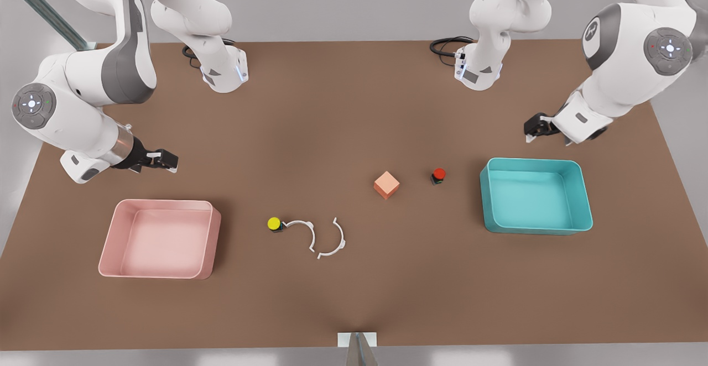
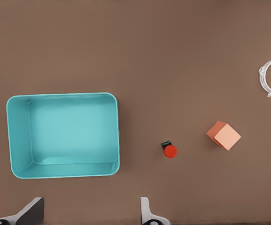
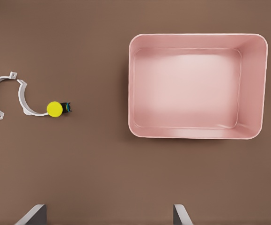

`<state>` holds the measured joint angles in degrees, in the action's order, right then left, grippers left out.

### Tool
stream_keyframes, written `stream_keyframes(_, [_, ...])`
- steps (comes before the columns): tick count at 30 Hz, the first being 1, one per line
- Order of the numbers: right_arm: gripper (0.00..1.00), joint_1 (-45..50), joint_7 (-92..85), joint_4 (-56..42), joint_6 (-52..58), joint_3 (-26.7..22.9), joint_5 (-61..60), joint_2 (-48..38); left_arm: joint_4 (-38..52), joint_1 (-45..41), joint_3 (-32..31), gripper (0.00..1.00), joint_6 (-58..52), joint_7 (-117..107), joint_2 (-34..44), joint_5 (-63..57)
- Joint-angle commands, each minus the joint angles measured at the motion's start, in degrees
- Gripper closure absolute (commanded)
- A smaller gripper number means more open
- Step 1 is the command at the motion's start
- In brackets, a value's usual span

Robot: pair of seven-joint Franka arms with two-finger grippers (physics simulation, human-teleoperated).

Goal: Place the red button in the blue storage box with the left arm, and place the yellow button in the pink storage box with the right arm

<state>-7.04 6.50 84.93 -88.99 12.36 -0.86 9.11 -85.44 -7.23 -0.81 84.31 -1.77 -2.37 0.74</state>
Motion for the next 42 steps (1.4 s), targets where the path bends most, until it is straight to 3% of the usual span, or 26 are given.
stream_keyframes(1, [0.00, 0.0, -0.4, 0.0, 0.0, 0.0, 0.0, -0.1, -0.5, 3.4, -0.8, 0.00, 2.4, 9.1, 0.4, -0.8])
stream_keyframes(6, [0.00, 0.4, 0.6, -0.2, 0.0, 0.5, 0.0, 0.6, -0.5, 2.6, -1.1, 0.00, 3.1, 4.7, -5.0, 2.7])
stream_keyframes(8, [0.00, 2.0, 1.7, -0.3, -0.7, 0.8, 0.1, 1.3, -3.1, -2.2, -1.1, 0.00, 10.2, 3.9, -8.0, 2.3])
stream_keyframes(9, [0.00, 5.1, 2.6, -0.4, -3.8, 0.8, 0.5, 4.1, -9.8, -4.6, -1.1, 0.00, 18.2, 1.1, -6.7, 2.3])
stream_keyframes(14, [0.00, 11.5, 10.3, -0.1, -14.4, 0.7, 0.2, 15.0, -23.9, -11.5, -1.1, 0.00, 31.5, -11.1, -5.4, 2.7])
stream_keyframes(19, [0.00, 14.7, 10.5, -0.1, -27.5, 1.2, 0.4, 28.3, -39.1, -11.4, -1.1, 0.00, 50.2, -11.2, -3.0, 6.4])
stream_keyframes(24, [0.00, 15.6, 10.5, 1.6, -32.8, 1.3, 0.4, 32.1, -43.9, -14.0, -1.1, 0.00, 62.7, -12.9, -8.1, 9.5])
stream_keyframes(37, [0.00, 16.8, 9.8, 2.0, -35.6, 1.3, 0.5, 34.7, -50.0, -16.6, -1.0, 0.00, 74.6, -13.7, -16.9, 9.5])
stream_keyframes(40, [0.00, 16.7, 9.5, 2.0, -36.3, 1.2, 0.6, 35.4, -50.1, -17.2, -1.0, 0.23, 74.6, -15.3, -17.1, 9.5])
stream_keyframes(41, [0.01, 16.7, 9.5, 2.0, -36.4, 1.2, 1.3, 36.0, -50.6, -17.9, -1.0, 0.23, 74.5, -16.4, -16.6, 9.5])
stream_keyframes(42, [0.11, 16.7, 9.4, 2.0, -36.4, 1.2, 1.3, 36.1, -51.1, -18.3, -1.0, 0.25, 74.5, -16.6, -16.4, 9.5])
